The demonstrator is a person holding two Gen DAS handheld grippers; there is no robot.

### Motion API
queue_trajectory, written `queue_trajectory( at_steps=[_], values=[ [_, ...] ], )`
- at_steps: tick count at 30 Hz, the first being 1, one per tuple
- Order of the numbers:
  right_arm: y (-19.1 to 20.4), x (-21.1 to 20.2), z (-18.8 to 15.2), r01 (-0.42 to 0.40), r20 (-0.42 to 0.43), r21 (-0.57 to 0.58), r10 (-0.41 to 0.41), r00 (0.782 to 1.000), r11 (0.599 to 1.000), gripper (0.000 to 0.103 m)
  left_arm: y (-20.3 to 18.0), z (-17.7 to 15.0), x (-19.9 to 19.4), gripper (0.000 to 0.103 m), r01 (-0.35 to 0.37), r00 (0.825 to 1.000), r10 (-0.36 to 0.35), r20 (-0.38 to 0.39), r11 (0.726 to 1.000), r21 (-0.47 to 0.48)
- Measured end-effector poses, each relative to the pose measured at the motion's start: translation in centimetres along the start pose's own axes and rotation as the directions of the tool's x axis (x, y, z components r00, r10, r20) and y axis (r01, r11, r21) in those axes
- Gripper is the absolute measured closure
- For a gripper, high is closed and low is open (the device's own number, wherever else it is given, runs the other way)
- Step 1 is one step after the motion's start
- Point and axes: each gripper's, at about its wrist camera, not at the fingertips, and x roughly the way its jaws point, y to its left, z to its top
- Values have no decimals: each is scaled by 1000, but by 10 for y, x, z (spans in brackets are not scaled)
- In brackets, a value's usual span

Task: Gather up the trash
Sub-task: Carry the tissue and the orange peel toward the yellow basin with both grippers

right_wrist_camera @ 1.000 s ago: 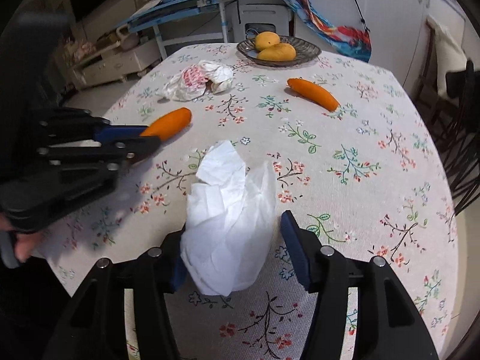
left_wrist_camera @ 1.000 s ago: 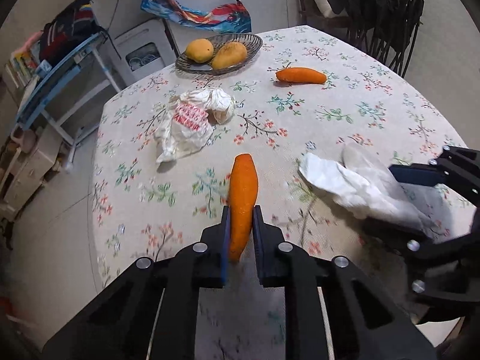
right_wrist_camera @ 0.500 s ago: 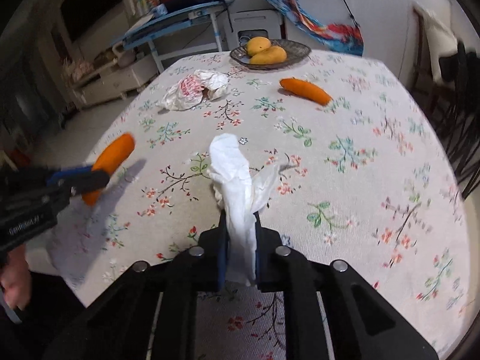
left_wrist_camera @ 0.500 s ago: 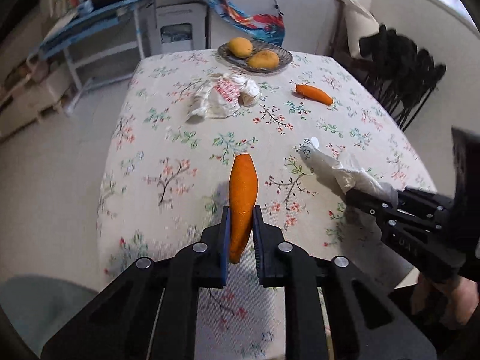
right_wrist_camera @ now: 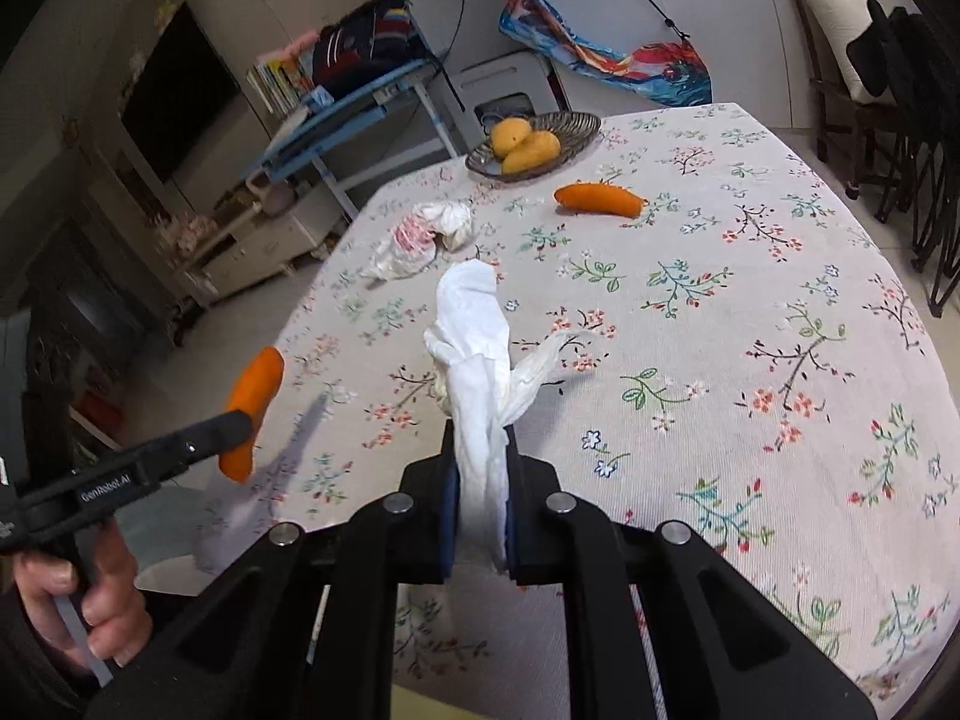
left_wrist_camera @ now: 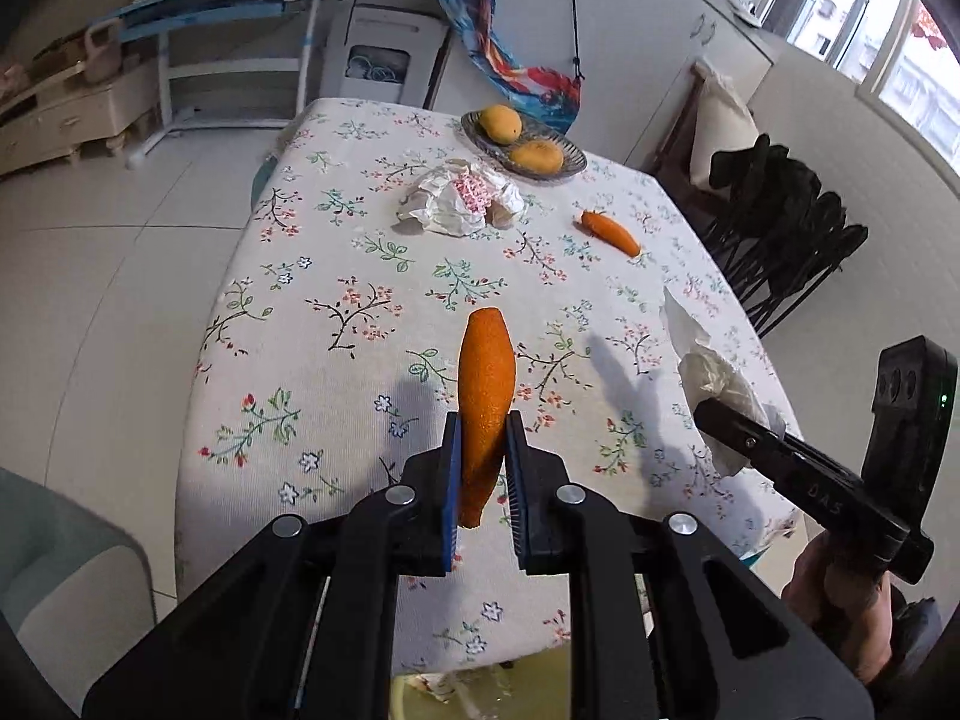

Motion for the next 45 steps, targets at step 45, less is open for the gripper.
queue_trajectory(
  at_steps=[45],
  values=[
    [27,-88,-82,-40,128,-20,43,991,999,90,-56,-112,-96,89,-135,969,98,226,979,155]
  ],
)
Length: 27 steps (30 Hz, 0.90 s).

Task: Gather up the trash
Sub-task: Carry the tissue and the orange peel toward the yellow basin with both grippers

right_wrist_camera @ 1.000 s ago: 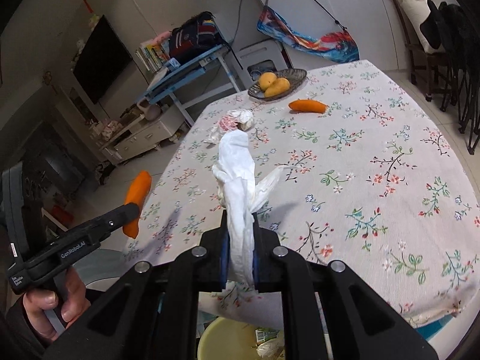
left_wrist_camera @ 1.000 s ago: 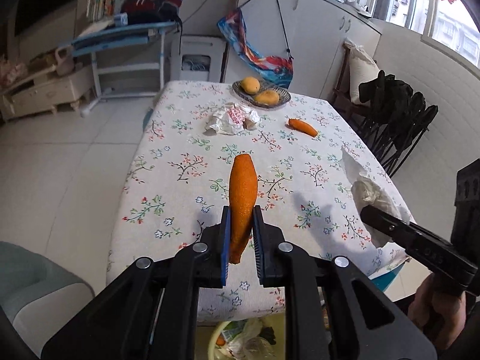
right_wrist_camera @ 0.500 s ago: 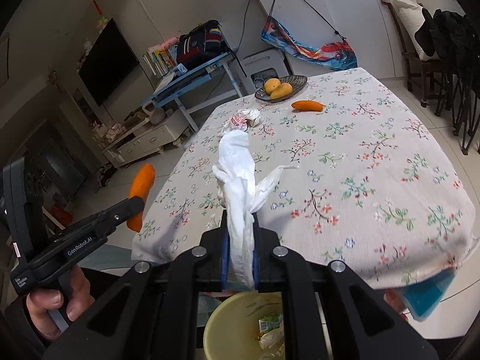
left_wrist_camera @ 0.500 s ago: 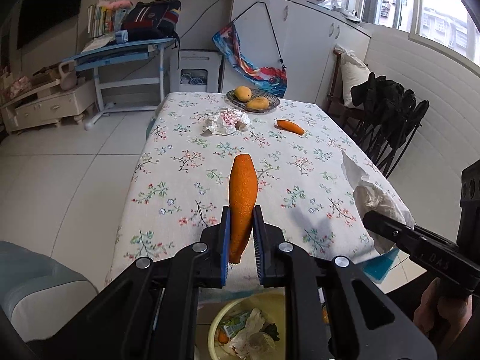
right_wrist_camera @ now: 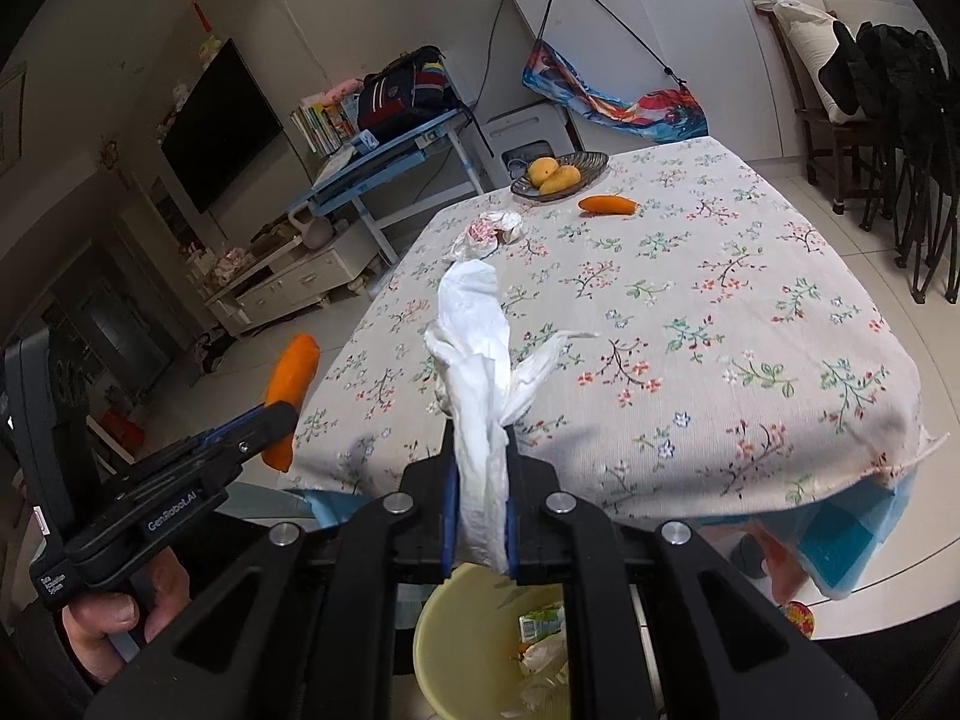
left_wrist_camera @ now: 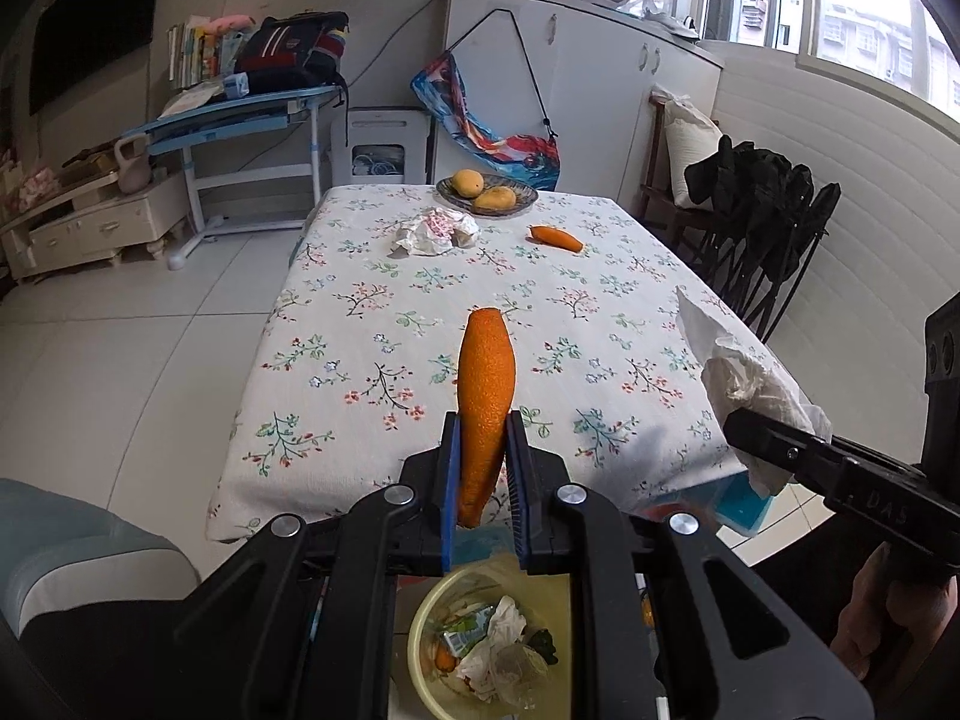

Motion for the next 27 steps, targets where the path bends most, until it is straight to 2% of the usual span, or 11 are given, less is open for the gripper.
queue_trajectory(
  at_steps=[17,22,27],
  values=[
    [3,0,-21,4,-65,-30,-6,998,1000,90,-7,-12,-1,89,2,1000,-2,-14,1000,25],
    [9,8,-33,1,-132,-58,-9,991,998,90,-10,-16,0,89,4,1000,-3,-23,999,36],
    [15,21,-47,-3,-227,-91,-18,974,996,90,-10,-20,0,89,2,1000,-1,-29,999,42]
  ],
)
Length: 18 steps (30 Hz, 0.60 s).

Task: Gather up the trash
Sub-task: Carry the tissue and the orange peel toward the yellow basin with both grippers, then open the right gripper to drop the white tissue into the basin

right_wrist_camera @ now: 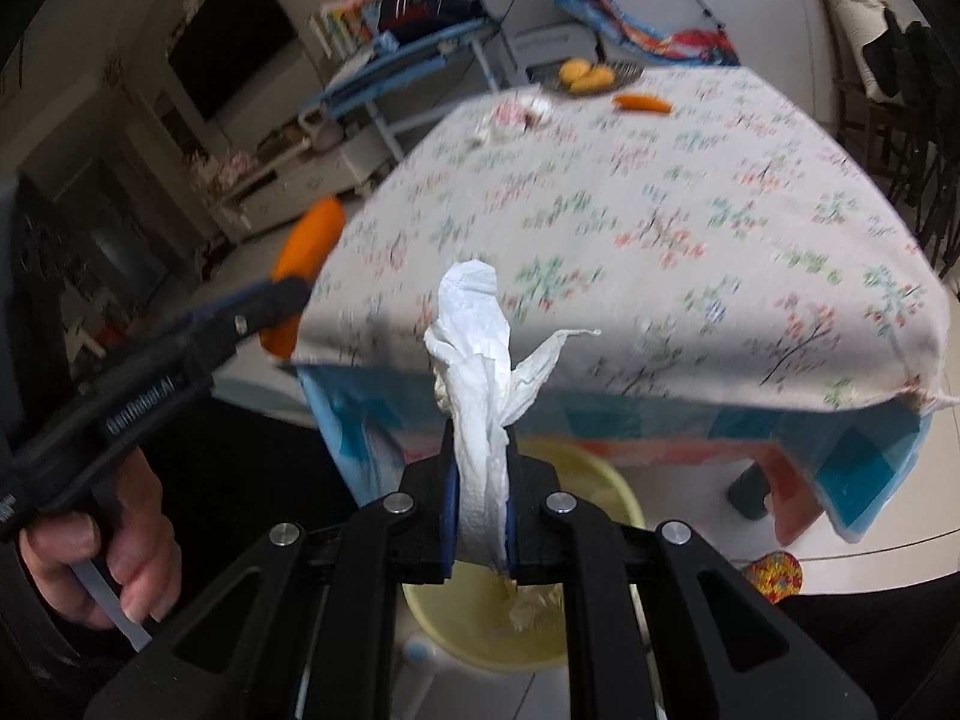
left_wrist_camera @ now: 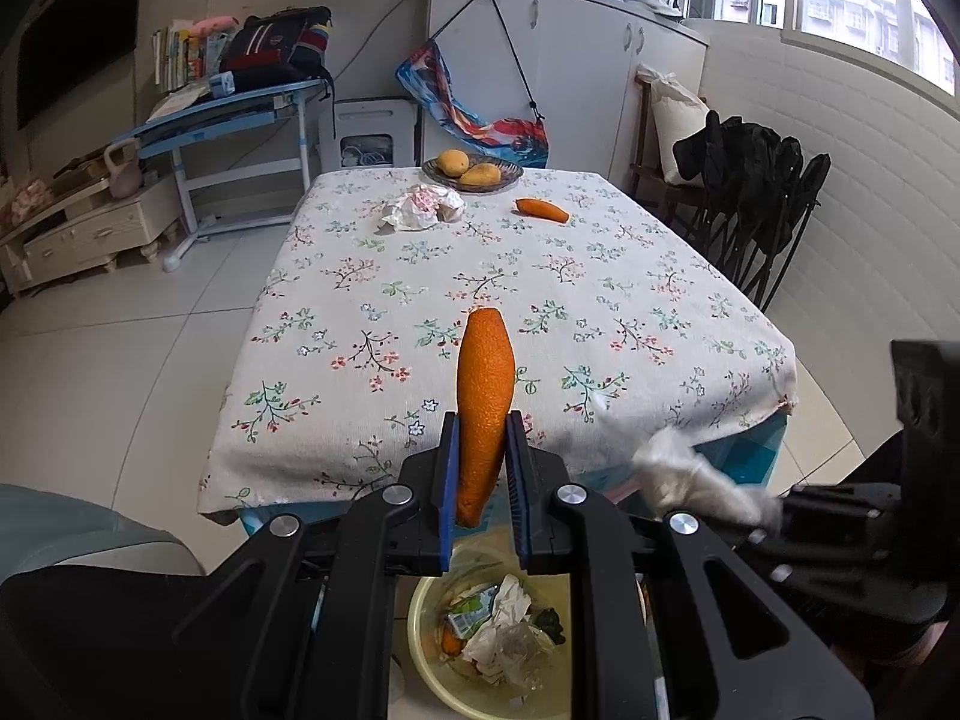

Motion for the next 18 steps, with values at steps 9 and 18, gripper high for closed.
queue_trajectory(
  at_steps=[9,18],
  values=[
    [7,33,-22,14,-203,-45,-23,979,999,89,-2,-3,1,89,1,1000,-1,-8,1000,9],
    [7,44,-32,31,-276,-67,-48,960,997,68,-6,-6,3,89,9,1000,-9,-19,1000,25]
  ],
)
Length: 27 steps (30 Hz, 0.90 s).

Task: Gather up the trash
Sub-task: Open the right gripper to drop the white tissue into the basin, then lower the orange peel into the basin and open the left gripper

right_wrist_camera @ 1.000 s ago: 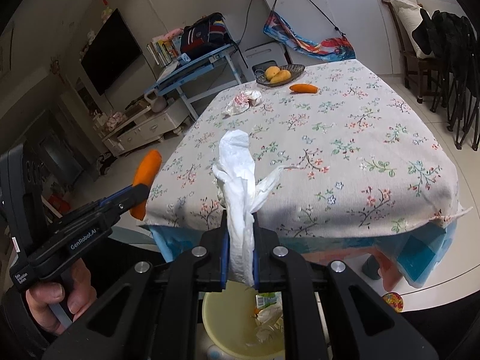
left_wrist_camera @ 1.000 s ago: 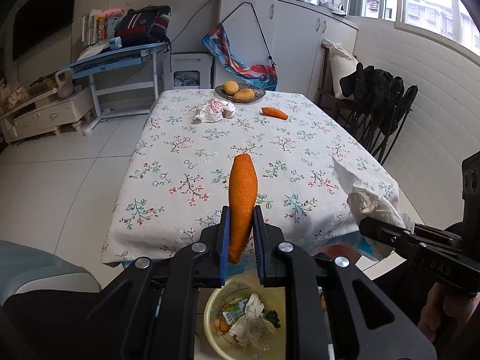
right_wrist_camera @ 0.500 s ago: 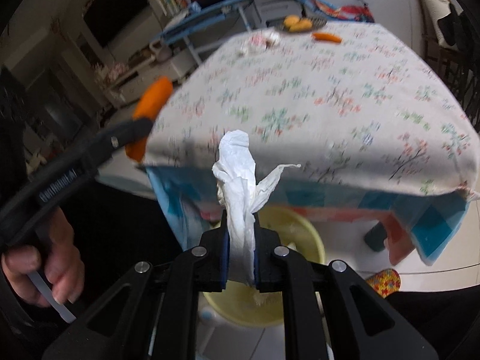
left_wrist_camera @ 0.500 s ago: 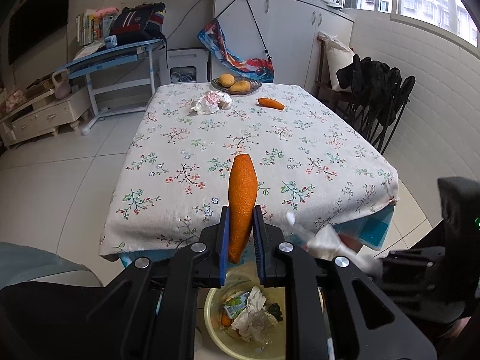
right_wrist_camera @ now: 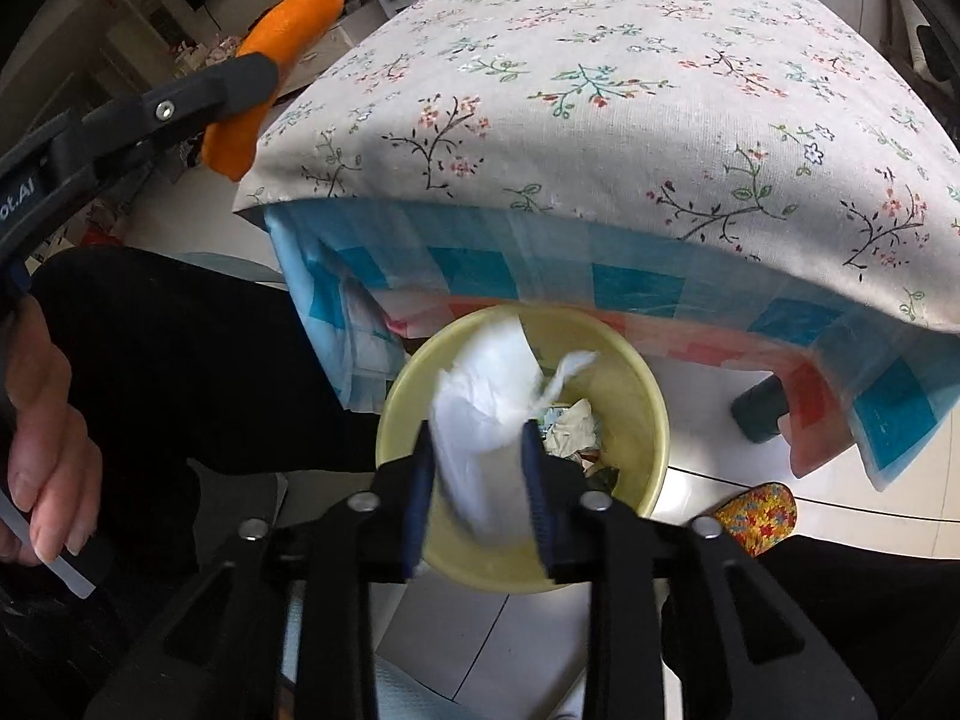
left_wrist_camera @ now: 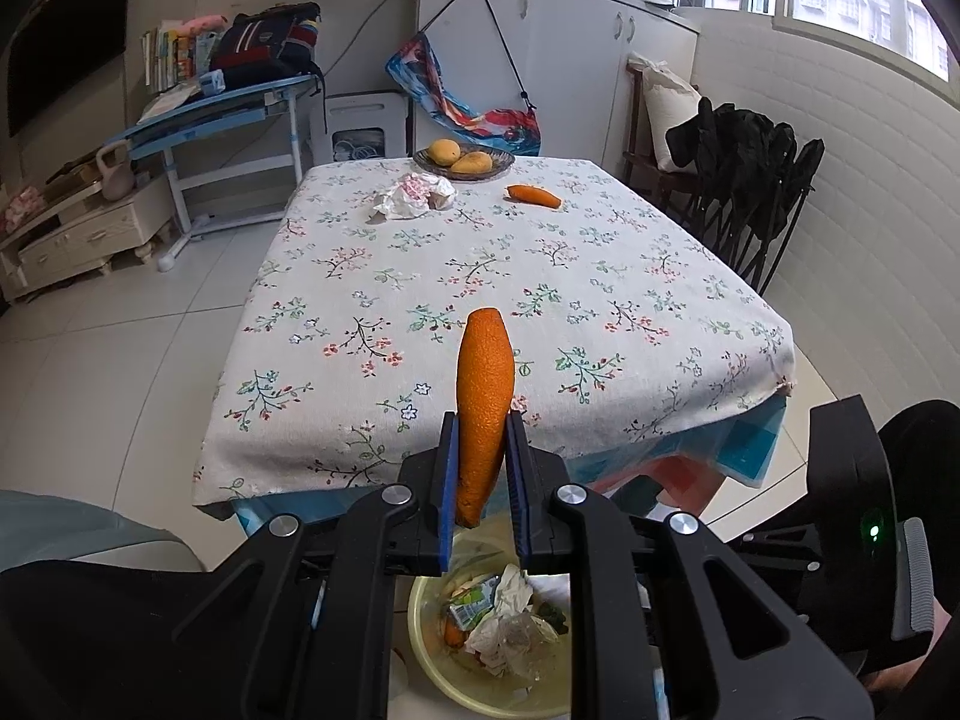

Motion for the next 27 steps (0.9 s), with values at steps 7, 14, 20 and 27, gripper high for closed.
queue_trajectory(
  at_steps=[7,14,20,27],
  values=[
    [-7,-9,3,25,41,43,-27,999,999,55,-5,-5,4,89,25,999,-24,-28,999,31],
    [-29,-32,8,18,167,156,-44,985,988,51,-18,-25,22,89,99,983,-79,-166,988,115],
    [-34,-52,10,13,278,195,-68,958,981,46,-34,-45,45,87,165,939,-98,-330,970,180],
    [-45,-60,10,3,321,244,-84,943,970,42,-46,-57,51,58,162,925,-59,-374,955,249]
  ],
)
